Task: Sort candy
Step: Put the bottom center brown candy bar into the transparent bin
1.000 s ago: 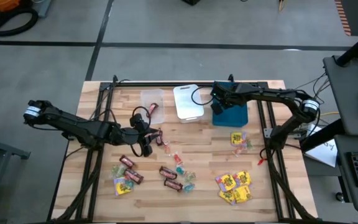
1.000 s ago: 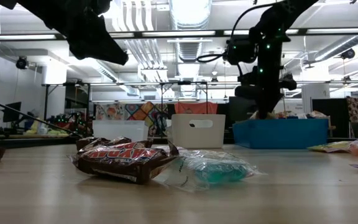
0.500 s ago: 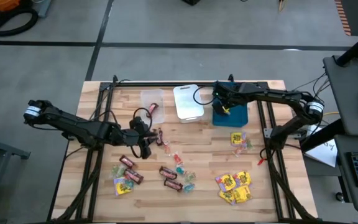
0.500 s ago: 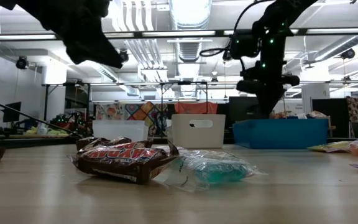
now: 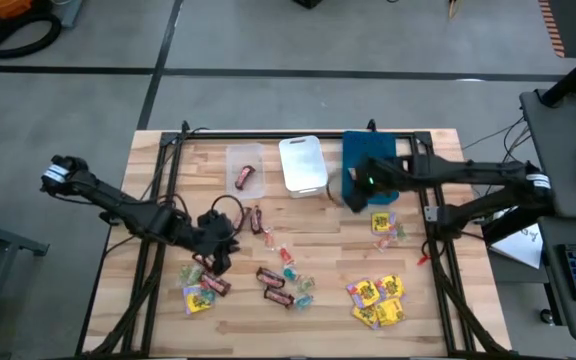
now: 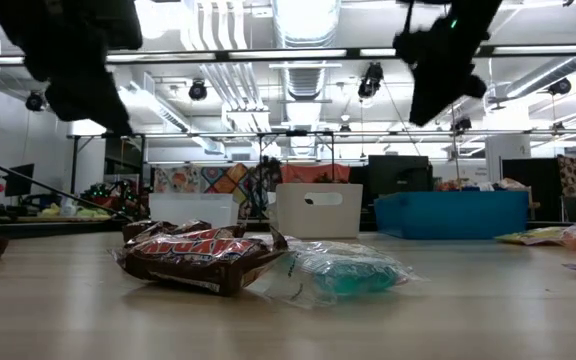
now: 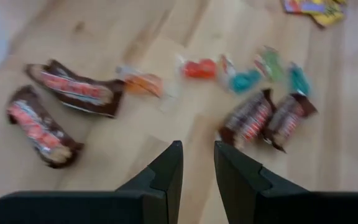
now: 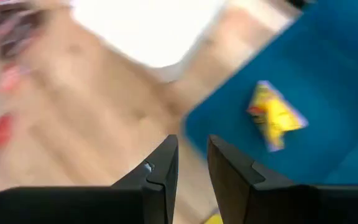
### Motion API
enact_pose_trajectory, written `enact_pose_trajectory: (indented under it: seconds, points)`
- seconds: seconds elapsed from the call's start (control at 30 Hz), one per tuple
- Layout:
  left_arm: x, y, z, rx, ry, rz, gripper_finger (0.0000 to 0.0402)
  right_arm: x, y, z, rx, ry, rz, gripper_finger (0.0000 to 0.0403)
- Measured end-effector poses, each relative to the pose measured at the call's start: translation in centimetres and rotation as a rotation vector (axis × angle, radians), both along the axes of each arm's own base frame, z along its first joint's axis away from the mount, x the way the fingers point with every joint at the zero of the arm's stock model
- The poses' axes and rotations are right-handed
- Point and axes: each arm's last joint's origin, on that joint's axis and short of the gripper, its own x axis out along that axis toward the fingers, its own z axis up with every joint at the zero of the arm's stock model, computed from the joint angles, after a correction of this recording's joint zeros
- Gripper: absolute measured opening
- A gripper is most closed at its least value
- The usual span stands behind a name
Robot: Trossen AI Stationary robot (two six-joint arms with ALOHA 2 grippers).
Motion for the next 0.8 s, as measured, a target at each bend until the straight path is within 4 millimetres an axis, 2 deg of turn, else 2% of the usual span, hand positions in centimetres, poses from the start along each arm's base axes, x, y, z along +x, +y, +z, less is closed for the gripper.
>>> enact_pose_trajectory:
  seconds: [0.13, 0.23, 0.43, 0.6, 0.8]
  points:
    - [-0.5, -1.4, 0.0, 0.017, -0.007, -0.085, 0.0075, 0.0, 4.1, 0.1, -0.005, -0.018, 0.139, 0.0079]
    - [-0.6, -2.4, -0.3, 0.073, -0.022, -0.120, 0.0075, 0.1, 7.1, -0.8, -0.017, -0.016, 0.218, 0.0079]
    - [0.8, -4.1, -1.4, 0.115, -0.085, -0.114, 0.0075, -0.6, 12.4, -2.3, 0.027, -0.028, 0.334, 0.0079]
    - [2.2, -5.0, -3.1, 0.163, -0.081, -0.153, 0.0075, -1.6, 15.7, -2.7, 0.049, -0.032, 0.436, 0.0079]
    - [3.6, -5.8, -4.6, 0.185, -0.100, -0.182, 0.0075, -3.1, 17.9, -3.0, -0.011, -0.080, 0.448, 0.0079]
